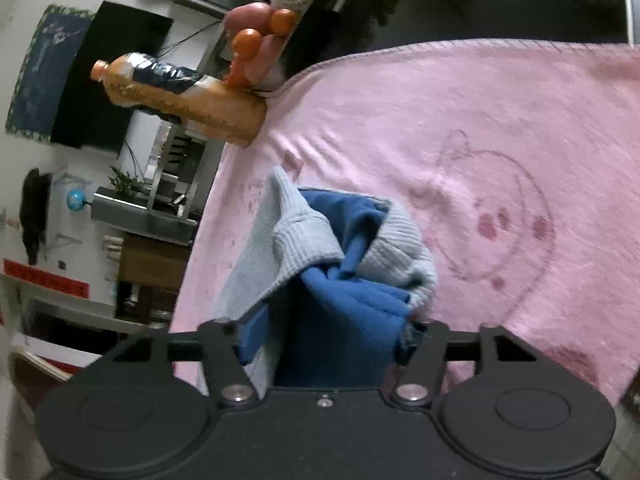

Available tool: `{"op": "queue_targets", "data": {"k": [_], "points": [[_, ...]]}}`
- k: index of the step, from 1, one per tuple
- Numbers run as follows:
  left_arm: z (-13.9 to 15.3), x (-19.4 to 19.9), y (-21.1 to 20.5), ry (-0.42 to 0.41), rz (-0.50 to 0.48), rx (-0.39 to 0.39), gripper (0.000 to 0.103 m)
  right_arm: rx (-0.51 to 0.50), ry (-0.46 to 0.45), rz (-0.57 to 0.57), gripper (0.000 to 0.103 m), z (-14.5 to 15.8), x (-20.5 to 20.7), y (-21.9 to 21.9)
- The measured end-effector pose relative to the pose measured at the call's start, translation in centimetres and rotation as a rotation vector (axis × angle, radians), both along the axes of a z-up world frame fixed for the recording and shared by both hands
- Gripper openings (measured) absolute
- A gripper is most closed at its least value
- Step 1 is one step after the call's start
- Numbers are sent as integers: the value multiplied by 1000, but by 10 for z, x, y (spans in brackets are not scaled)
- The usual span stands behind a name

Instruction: Fold clothes

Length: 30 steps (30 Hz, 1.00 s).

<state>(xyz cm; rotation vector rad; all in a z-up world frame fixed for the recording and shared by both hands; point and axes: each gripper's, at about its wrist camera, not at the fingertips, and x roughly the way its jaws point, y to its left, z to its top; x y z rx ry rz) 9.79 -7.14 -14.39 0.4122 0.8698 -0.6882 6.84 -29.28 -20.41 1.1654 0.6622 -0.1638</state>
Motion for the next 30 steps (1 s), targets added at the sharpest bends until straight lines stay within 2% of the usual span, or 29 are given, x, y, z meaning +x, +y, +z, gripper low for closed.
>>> {"op": "queue_targets", "data": {"k": [2,4,6,7,8,10,12,13,15,16,17,19,21,22,23,25,27,30], "points": [[0,2,3,10,6,-14,9,-8,-1,-32,61,0,1,3],[1,5,7,23,14,-33,10,75,-6,-75,62,-4,-3,-1],[1,7,10,36,22,-51,10,151,-11,-64,70,-7,-5,-2],[2,7,12,40,23,-55,9,188,-13,-39,79,-8,-6,-2],[2,7,12,41,24,-57,9,217,-13,-11,81,-9,-6,-2],[2,5,12,35,20,-51,9,188,-10,36,84,-5,-6,2],[2,3,11,27,15,-46,9,170,-21,-11,84,-5,-7,-2],[1,3,11,26,14,-47,9,167,-26,-38,81,-5,-8,-4],[2,3,12,28,11,-49,9,208,-10,-115,64,-14,-10,-11],[4,3,13,34,5,-48,9,206,15,-131,40,-17,-10,-12],[9,2,15,46,-7,-58,9,184,54,-140,23,-18,-10,-12],[28,0,27,50,-34,-153,11,136,71,-126,21,-16,-9,-10],[48,2,42,21,-27,-258,19,86,80,-104,20,-11,-6,-6],[52,8,46,20,-4,-281,20,69,84,-97,19,-11,-5,-5],[50,18,48,35,25,-278,19,54,89,-91,19,-9,-4,-4],[28,36,42,87,68,-209,11,23,102,-80,19,-6,-2,-1],[8,53,37,131,104,-145,10,-31,127,-62,19,0,-1,4],[2,50,30,94,75,-124,9,-175,172,-16,14,24,6,18]]}}
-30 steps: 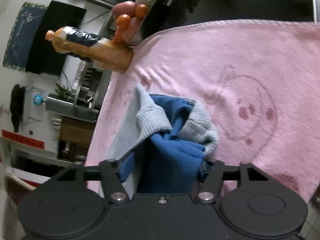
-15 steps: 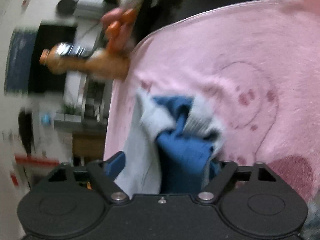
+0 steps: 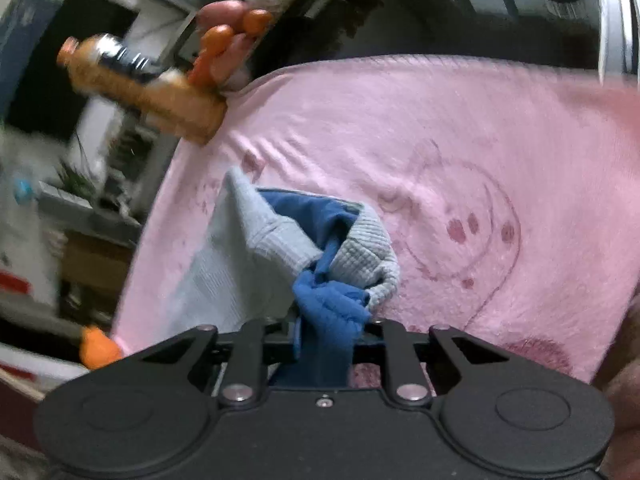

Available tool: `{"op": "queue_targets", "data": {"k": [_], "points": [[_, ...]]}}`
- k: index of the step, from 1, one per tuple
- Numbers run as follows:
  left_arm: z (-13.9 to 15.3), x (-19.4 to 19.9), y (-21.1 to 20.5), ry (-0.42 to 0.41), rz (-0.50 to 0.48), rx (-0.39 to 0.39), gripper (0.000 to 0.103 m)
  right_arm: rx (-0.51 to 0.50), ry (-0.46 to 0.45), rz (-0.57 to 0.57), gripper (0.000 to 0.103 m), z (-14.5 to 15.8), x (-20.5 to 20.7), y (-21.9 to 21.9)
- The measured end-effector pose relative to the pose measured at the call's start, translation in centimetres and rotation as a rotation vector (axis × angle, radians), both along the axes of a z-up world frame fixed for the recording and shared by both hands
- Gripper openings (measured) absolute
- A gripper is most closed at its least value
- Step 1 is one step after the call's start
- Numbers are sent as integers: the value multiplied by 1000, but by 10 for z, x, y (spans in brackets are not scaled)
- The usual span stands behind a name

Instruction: Fold clothes

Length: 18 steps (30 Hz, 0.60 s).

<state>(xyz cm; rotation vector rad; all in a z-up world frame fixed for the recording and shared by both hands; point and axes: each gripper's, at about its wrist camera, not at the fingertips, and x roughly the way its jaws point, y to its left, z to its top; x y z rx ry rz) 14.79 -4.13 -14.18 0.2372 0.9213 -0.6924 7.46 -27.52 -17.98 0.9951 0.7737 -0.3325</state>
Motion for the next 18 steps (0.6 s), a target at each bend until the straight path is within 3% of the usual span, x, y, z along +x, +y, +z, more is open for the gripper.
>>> {"op": "queue_targets", "data": {"k": [8,11,14,18], "points": [[9,-15,3,-7,25,10,9,-481,-19,213,10,96,22,90],[33,-22,33,53,105,-51,12,-611,-44,280,9,122,27,126],[71,-37,89,44,207,-130,12,-743,-98,358,9,145,31,162],[102,-64,187,7,326,-329,12,-937,-183,502,9,158,33,226]]}}
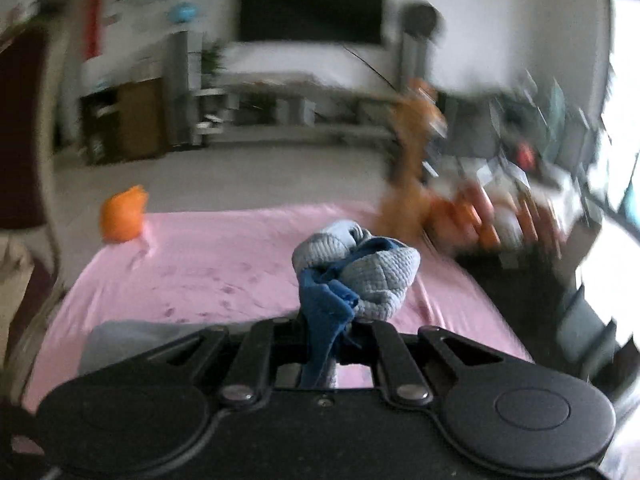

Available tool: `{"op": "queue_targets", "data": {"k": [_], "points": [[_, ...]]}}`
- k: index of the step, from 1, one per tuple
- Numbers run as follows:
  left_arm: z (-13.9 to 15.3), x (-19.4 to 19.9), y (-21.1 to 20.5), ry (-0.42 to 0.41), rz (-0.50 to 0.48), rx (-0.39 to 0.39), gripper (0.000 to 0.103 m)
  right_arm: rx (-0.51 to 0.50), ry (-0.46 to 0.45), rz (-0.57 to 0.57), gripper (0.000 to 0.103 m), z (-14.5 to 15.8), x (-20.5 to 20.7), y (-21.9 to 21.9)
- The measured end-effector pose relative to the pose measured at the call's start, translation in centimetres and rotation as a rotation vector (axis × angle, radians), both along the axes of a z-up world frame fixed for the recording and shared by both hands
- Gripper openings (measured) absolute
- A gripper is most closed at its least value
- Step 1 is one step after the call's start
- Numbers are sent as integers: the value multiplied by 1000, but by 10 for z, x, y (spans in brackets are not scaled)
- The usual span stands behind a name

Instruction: Fold clothes

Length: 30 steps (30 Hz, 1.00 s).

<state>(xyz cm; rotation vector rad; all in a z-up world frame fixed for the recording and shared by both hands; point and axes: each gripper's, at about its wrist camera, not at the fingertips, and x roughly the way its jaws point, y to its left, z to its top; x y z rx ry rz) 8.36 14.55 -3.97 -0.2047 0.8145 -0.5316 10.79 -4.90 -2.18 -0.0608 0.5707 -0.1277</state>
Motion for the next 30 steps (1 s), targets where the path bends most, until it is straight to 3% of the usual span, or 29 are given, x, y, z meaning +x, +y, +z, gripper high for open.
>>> {"op": "queue_targets", "data": {"k": [4,7,10,14,17,21,23,30], "points": [[-9,-21,82,-29,133,-103,11,-158,-48,182,9,-3,1,70],[-23,-19,116,32,247,-183,9,-239,-63,332,9,-21,-3,119],[-21,-21,124,10,284,-172,9,-322,-57,488,9,-49,-5,162],[-26,-16,127,52,286,-181,9,-433,-3,655,9,-96,-4,203],[-28,-10,120,54,281,-177,9,-501,85,734,10,-128,-2,211],[-30,-7,114,62,279,-159,10,-613,88,837,20,-134,-15,204],[-32,-4,110,65,277,-147,10,-592,123,871,32,-127,-18,200],[-21,46,55,61,65,-216,21,-418,183,920,32,-117,-23,183]]}}
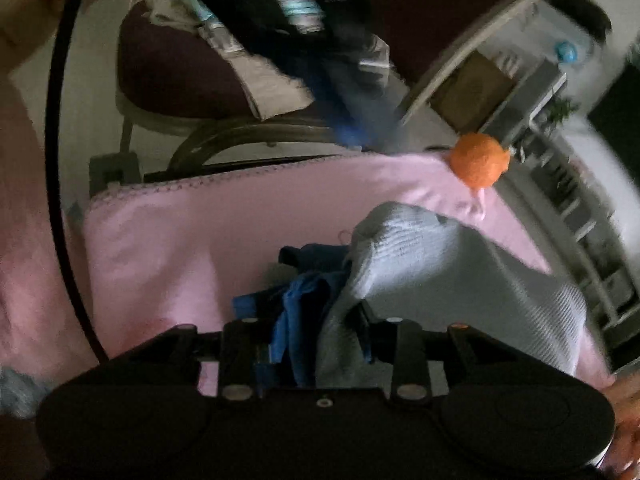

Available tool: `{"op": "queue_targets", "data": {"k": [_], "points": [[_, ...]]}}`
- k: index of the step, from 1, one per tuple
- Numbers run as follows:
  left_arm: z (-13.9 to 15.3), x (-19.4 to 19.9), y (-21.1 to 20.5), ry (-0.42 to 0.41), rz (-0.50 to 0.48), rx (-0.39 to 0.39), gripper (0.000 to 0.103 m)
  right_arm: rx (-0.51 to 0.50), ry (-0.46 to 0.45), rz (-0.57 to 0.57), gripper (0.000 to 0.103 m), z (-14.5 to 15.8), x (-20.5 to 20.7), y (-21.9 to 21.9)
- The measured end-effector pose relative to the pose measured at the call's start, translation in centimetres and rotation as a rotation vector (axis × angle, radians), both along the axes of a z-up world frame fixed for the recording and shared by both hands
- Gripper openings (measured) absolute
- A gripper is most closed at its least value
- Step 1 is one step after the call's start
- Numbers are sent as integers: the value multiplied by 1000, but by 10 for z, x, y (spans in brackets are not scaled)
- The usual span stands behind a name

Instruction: Fold clothes

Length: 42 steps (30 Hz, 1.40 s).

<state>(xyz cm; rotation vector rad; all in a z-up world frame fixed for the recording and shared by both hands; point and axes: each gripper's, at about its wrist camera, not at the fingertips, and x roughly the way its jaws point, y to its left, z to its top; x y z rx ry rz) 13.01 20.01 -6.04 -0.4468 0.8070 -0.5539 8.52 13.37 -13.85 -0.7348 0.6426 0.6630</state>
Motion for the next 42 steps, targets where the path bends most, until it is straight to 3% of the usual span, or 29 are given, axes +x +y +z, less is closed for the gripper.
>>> {"op": "queue_targets", "data": {"k": [3,5,6,9,13,15,16,17,18,21,24,27,29,31,34,37,38,42], "points": [[-16,35,-27,48,-15,78,17,56,46,-34,32,2,3,-10],[-38,47,-37,159,-8,188,7,72,60,-49,32,7,0,-19],[-48,50,-39,209,-6,243,7,83,68,-58,32,11,-1,-24],[-49,38,-32,197,-27,251,9,195,136,-147,35,38,-1,-60],[-55,26,-32,199,-56,259,10,420,206,-329,52,81,2,-125],[-53,25,-38,191,-62,285,10,502,203,-441,52,95,7,-152],[-53,25,-41,191,-61,294,10,517,183,-502,46,97,10,-160],[-53,25,-42,194,-60,298,10,521,171,-553,31,96,15,-165],[-54,25,-44,196,-59,302,11,525,193,-577,25,88,21,-165],[-57,25,-47,206,-59,316,12,528,261,-648,24,65,38,-165],[-62,23,-47,237,-75,311,12,338,283,-694,25,21,43,-145],[-52,14,-48,177,-92,328,11,344,296,-692,26,25,42,-147],[-35,2,-44,78,-91,306,14,357,326,-691,25,32,44,-153],[-15,-9,-35,-29,-72,246,36,371,332,-685,25,43,46,-158],[1,-3,-14,-86,-9,111,48,437,356,-708,30,66,56,-172],[-2,31,-7,-16,114,77,70,524,393,-745,48,92,69,-188],[-7,45,-6,29,137,64,70,547,396,-760,56,97,76,-192],[-31,93,-13,160,128,-12,71,609,421,-838,60,91,109,-199]]}}
